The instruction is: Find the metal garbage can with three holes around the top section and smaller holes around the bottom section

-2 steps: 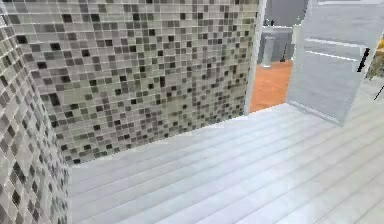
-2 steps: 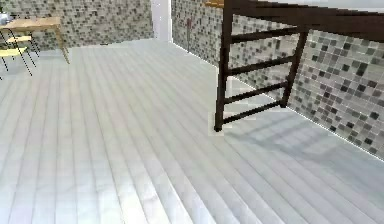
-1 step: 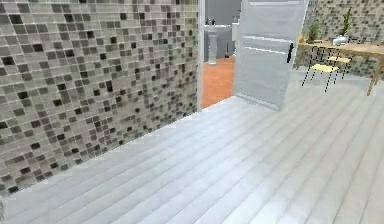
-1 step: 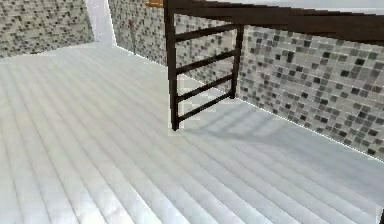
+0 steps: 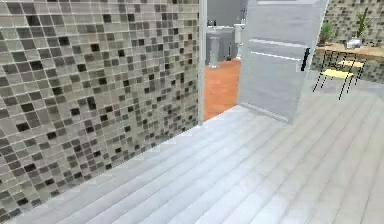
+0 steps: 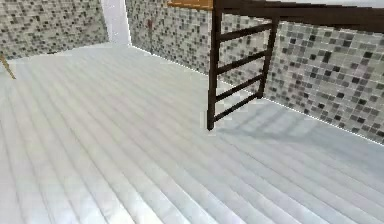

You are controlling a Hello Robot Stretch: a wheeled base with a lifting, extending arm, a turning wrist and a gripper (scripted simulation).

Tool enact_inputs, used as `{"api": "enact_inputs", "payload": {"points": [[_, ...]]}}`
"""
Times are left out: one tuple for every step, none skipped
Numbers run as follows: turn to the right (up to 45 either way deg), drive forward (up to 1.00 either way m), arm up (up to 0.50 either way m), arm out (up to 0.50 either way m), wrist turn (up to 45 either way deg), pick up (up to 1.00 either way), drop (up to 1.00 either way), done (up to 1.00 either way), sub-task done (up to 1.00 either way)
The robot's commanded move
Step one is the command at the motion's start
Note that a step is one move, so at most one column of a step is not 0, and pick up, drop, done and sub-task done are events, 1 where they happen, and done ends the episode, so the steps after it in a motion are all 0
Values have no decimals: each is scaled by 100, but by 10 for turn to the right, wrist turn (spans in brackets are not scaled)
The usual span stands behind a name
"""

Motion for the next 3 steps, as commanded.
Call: {"api": "enact_inputs", "payload": {"points": [[150, 0, 0, 0, 0, 0, 0, 0, 0], [0, 100, 0, 0, 0, 0, 0, 0, 0], [0, 100, 0, 0, 0, 0, 0, 0, 0]]}}
